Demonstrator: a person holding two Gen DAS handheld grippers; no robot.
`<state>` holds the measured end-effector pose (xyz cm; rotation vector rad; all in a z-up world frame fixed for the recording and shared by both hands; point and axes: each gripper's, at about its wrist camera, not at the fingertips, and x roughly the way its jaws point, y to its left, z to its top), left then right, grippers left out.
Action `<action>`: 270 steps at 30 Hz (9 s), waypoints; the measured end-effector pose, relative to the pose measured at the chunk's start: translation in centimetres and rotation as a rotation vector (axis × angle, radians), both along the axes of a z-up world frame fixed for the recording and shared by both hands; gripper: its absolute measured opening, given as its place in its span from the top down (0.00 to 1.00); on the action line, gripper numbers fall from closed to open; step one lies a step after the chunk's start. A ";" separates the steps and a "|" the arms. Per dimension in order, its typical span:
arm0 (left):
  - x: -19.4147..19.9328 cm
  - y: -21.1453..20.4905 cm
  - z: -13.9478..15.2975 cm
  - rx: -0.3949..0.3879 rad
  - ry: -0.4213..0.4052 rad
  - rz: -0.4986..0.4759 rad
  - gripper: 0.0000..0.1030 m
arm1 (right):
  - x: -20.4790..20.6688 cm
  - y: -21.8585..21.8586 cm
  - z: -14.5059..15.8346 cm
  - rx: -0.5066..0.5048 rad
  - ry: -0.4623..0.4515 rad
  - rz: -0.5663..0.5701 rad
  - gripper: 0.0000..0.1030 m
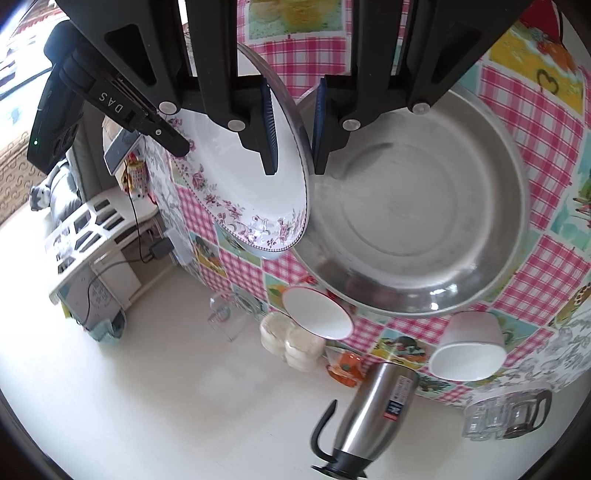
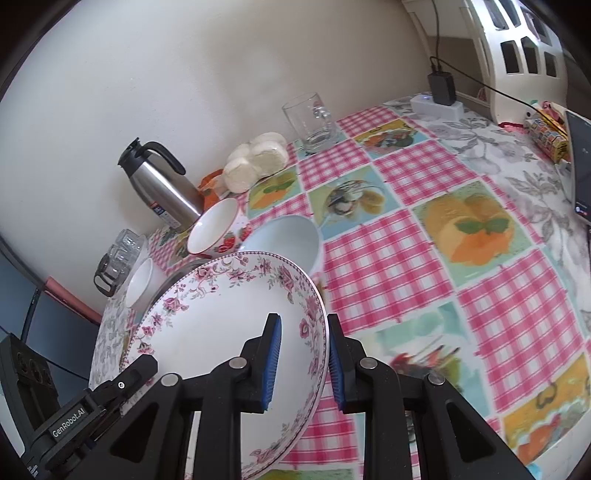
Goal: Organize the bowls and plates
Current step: 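Lift the pink-floral plate with both grippers toward the steel plate, then lower the pink-floral plate into the steel plate with both grippers, then open both grippers to release the pink-floral plate rim, then move both grippers to the rim of the red-rimmed strawberry bowl, then close the left and right grippers on the strawberry bowl rim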
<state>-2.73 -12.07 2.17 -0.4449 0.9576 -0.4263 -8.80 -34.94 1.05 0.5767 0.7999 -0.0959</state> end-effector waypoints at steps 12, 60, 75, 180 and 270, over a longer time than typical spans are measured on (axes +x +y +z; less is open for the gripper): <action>1.2 5.4 -0.2 -0.015 0.018 0.077 0.83 | 2.5 5.0 -0.2 -0.003 0.016 0.075 0.75; 8.5 7.3 -5.1 0.190 0.078 0.108 0.83 | 11.4 10.0 -4.3 -0.050 0.106 0.101 0.75; 8.2 7.9 -5.3 0.229 0.114 0.117 0.83 | 11.2 11.3 -4.2 -0.170 0.116 0.160 0.76; 9.5 6.5 -0.3 0.430 -0.111 0.266 0.04 | 9.8 9.3 0.0 -0.271 -0.026 0.070 0.00; 22.0 -2.0 -2.4 0.195 0.008 -0.045 0.83 | 27.4 5.3 -2.2 -0.178 0.247 0.164 0.88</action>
